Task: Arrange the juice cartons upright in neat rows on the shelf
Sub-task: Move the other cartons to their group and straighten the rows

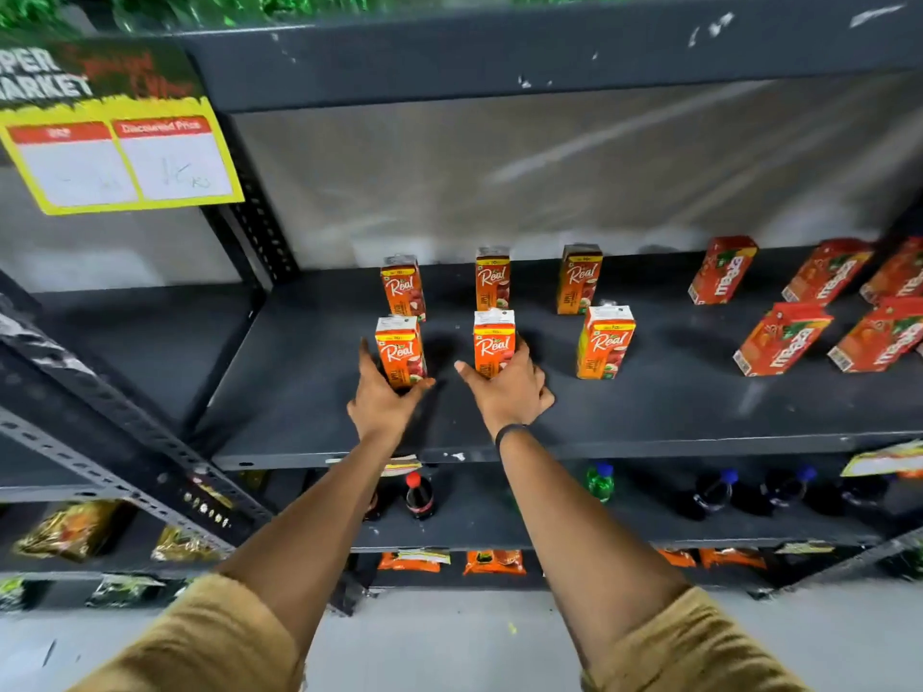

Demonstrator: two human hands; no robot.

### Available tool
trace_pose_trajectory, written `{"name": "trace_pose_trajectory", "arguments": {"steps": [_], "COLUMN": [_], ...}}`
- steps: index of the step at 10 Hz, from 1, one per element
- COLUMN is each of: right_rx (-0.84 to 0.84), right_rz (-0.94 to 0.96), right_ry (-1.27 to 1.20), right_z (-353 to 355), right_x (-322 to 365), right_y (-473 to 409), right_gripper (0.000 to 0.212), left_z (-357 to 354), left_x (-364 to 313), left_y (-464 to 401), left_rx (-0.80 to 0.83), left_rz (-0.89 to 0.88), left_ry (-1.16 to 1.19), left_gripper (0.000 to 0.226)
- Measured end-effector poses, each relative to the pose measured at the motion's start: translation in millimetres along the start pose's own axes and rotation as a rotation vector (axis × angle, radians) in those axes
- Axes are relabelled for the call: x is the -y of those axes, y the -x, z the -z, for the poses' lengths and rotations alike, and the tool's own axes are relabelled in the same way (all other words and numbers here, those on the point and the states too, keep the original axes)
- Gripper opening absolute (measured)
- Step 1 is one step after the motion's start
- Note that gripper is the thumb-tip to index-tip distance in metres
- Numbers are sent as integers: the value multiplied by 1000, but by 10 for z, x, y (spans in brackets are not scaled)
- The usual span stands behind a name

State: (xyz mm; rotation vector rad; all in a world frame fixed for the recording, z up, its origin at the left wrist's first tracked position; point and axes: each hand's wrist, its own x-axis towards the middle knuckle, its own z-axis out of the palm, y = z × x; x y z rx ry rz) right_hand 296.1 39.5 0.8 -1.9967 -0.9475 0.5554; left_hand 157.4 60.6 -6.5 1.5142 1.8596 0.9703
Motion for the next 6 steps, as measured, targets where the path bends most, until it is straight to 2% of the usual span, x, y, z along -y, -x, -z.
{"name": "trace_pose_trajectory", "arguments": {"steps": [1, 2, 4, 6], "right_rx": [-70, -92, -83, -22], "right_rz": [-12, -3, 18, 43], "right_ry": [33, 48, 66, -44], "right_z": [-45, -62, -45, 58], "right_x": [9, -7, -24, -55], "right_y": [-16, -7, 20, 50], "right_gripper": [60, 55, 56, 98], "left_z": [-21, -59, -54, -37], "left_x": [-57, -65, -45, -9], "left_y": [-58, -71, -42, 4], "left_rx": [-4, -2, -15, -9], "left_rz": [31, 40, 24, 1], "left_ry": [-91, -164, -148, -118], "left_gripper": [83, 62, 56, 70]}}
